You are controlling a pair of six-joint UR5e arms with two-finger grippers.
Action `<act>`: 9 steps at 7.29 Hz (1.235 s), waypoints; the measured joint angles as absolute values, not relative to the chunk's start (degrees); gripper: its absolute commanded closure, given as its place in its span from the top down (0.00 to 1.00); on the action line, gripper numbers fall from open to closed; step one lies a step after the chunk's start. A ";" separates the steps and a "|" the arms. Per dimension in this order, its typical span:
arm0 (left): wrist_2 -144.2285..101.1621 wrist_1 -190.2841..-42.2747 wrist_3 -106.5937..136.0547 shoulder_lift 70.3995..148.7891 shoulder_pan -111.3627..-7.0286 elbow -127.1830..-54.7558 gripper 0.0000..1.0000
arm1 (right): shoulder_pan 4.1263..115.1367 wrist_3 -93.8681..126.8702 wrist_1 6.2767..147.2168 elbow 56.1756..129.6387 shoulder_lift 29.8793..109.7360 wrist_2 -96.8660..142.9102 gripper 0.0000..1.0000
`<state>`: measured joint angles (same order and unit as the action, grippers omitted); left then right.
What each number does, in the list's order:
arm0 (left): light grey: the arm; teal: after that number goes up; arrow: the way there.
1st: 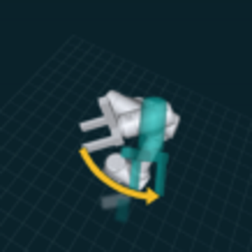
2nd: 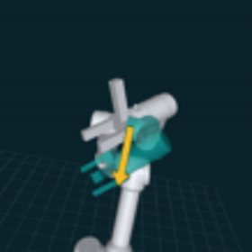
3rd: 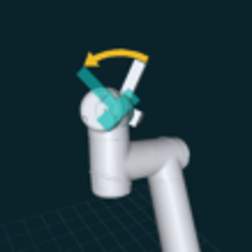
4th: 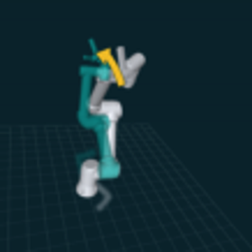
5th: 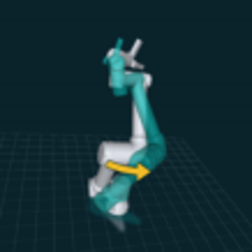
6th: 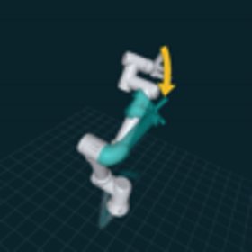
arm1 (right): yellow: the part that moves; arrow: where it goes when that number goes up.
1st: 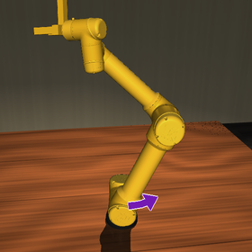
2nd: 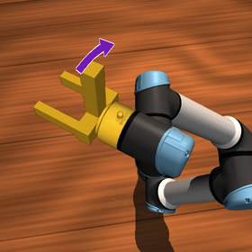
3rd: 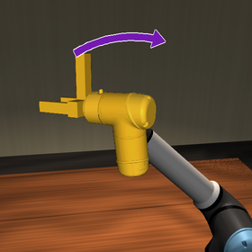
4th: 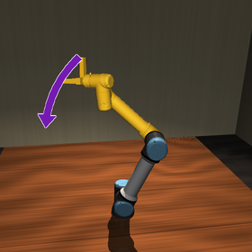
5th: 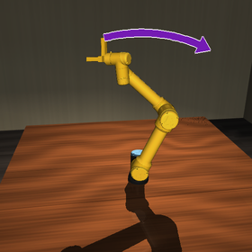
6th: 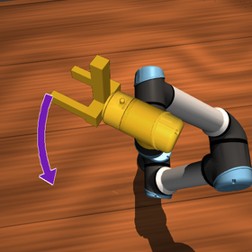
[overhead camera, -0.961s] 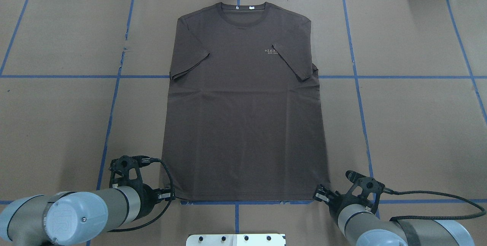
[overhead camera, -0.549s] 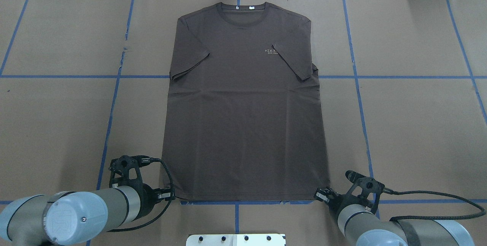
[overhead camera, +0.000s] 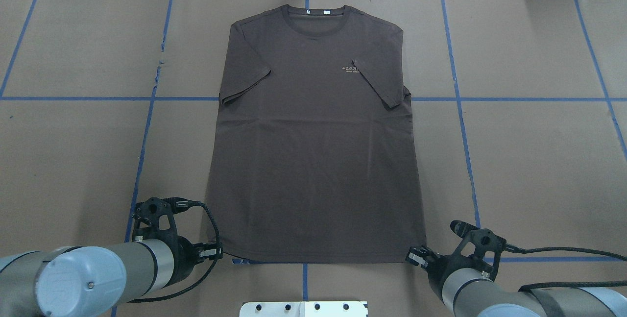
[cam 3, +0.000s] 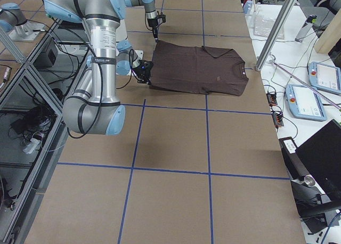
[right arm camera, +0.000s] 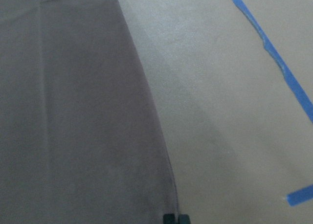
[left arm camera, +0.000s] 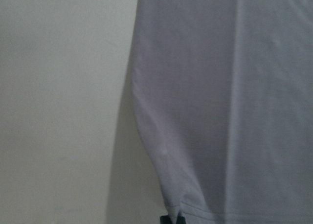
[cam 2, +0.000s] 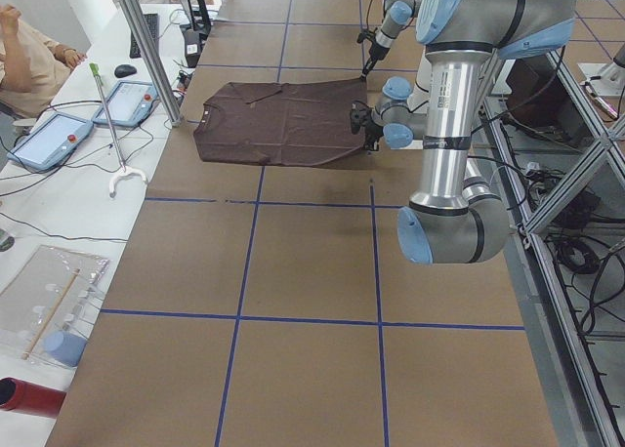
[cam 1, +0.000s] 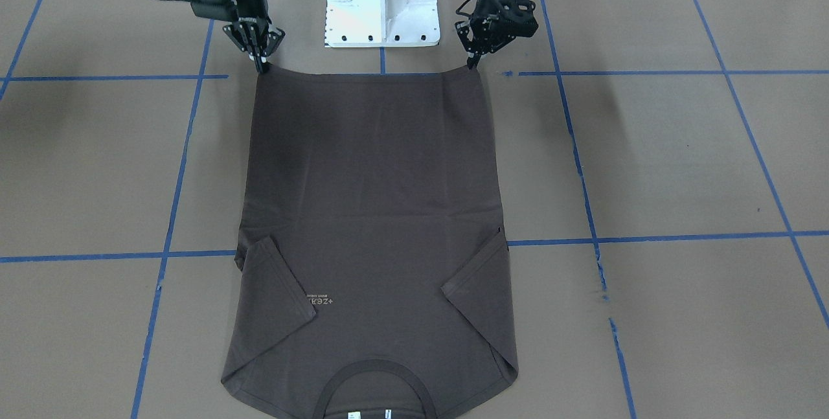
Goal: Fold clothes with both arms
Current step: 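Lift the hem with both grippers and fold it toward the collar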
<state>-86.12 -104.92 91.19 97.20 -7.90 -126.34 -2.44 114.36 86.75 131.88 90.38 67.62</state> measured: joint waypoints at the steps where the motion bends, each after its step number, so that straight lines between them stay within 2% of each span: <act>1: -88.11 -96.47 91.26 97.44 -7.66 -134.07 0.00 | -4.32 114.51 93.41 139.73 90.38 68.59 0.00; 3: -93.94 -79.74 91.27 100.00 -7.81 -149.24 0.00 | -5.90 114.58 105.36 152.77 89.67 71.69 0.00; 4: -95.92 -76.00 90.79 102.18 -8.33 -151.34 0.00 | -5.09 114.51 107.80 155.04 89.19 72.86 0.00; 5: -96.80 -74.52 88.59 105.15 -9.79 -149.95 0.00 | -3.61 114.33 108.75 155.44 88.91 73.41 0.00; 7: -97.39 -74.23 78.48 113.21 -18.02 -139.71 0.00 | 2.06 112.52 109.14 152.14 87.16 74.23 0.00; 9: -97.62 -80.30 69.17 117.18 -27.47 -126.97 0.00 | 13.52 106.46 109.11 141.31 78.15 79.37 0.00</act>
<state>-97.62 -80.30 69.17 117.18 -27.47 -126.97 13.52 106.46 109.11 141.31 78.15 79.37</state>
